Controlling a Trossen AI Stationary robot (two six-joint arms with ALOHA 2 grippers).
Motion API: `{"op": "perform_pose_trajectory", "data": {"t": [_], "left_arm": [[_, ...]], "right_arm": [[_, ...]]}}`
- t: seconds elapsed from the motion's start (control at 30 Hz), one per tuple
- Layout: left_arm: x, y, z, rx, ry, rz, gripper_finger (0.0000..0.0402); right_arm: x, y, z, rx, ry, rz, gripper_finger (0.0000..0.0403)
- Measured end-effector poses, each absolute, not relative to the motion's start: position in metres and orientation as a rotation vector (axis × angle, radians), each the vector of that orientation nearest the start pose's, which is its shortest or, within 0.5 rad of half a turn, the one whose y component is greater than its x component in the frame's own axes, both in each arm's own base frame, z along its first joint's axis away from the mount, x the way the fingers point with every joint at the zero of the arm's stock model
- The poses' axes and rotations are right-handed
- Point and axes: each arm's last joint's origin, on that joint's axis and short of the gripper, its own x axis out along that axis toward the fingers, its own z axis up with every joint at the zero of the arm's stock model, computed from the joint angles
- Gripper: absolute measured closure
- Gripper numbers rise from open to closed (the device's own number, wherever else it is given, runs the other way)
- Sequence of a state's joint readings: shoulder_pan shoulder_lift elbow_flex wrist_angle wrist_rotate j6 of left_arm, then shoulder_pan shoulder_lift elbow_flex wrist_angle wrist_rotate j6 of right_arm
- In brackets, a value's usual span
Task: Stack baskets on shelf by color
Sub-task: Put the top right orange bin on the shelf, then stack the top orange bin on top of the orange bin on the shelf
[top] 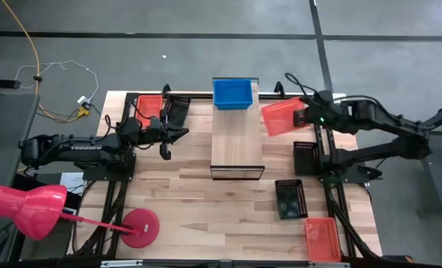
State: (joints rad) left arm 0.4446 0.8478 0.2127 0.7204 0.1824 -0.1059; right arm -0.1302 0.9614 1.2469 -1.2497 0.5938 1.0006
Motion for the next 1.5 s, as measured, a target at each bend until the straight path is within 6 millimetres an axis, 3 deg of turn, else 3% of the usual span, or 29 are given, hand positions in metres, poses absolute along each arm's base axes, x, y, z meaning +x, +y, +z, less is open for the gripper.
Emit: {"op": "perform_pose_trajectory", "data": {"t": [0.1, 0.33, 0.77, 1.1, 1.5], "left_arm": [[0.159, 0.07, 0.213, -0.099, -0.097, 0.249, 0.0401], [0.16, 0.07, 0.213, -0.104, -0.098, 0.24, 0.0401], [0.159, 0.07, 0.215, -0.094, -0.118, 0.239, 0.0401], [0.159, 0.07, 0.215, -0.093, -0.121, 0.238, 0.0401], [0.159, 0.069, 0.216, -0.09, -0.128, 0.238, 0.0401]], "right_arm": [[0.152, -0.015, 0.37, 0.673, 0.499, -0.945, 0.0402], [0.199, 0.019, 0.336, 0.637, 0.439, -0.889, 0.0402], [0.265, 0.013, 0.294, 0.646, 0.344, -1.029, 0.0402], [0.289, 0.002, 0.276, 0.703, 0.251, -1.113, 0.0388], [0.294, -0.003, 0.276, 0.658, 0.233, -1.123, 0.0285]]}}
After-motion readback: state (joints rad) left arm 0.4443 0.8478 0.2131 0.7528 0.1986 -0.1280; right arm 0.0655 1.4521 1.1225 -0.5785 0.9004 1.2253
